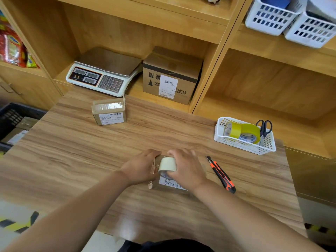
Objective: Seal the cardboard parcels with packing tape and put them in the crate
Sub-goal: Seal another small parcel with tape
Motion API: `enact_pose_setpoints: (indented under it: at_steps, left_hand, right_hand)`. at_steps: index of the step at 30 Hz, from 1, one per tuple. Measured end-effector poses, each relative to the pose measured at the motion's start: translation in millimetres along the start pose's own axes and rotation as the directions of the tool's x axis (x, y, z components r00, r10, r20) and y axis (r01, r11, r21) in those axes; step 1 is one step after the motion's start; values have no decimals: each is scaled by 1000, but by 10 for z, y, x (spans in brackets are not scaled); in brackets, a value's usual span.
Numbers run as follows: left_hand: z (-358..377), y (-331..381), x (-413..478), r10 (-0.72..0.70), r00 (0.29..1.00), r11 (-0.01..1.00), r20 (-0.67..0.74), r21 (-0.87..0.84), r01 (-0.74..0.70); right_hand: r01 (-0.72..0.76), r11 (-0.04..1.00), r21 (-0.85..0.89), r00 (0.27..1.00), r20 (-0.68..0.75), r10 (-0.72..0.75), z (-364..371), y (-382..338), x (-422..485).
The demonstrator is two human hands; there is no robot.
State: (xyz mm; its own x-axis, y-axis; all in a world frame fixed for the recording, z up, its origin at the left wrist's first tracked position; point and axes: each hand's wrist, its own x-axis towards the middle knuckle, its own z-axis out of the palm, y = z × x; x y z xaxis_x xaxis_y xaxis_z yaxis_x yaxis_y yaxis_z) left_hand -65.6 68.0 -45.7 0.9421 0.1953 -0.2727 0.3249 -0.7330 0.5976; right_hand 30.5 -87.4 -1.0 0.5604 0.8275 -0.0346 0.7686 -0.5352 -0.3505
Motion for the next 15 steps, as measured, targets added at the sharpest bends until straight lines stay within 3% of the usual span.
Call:
enact_pose_setpoints:
  at_steps: [9, 15]
  left_hand:
    - [371, -135, 15, -19, 1000, 996, -5, -86, 18]
    - [507, -199, 68, -30, 999, 993, 16, -116, 32]
  right_hand:
    - [34, 998, -59, 995, 94, -28, 172, -1, 49]
    - [-81, 996, 47, 988, 135, 74, 171, 157, -69]
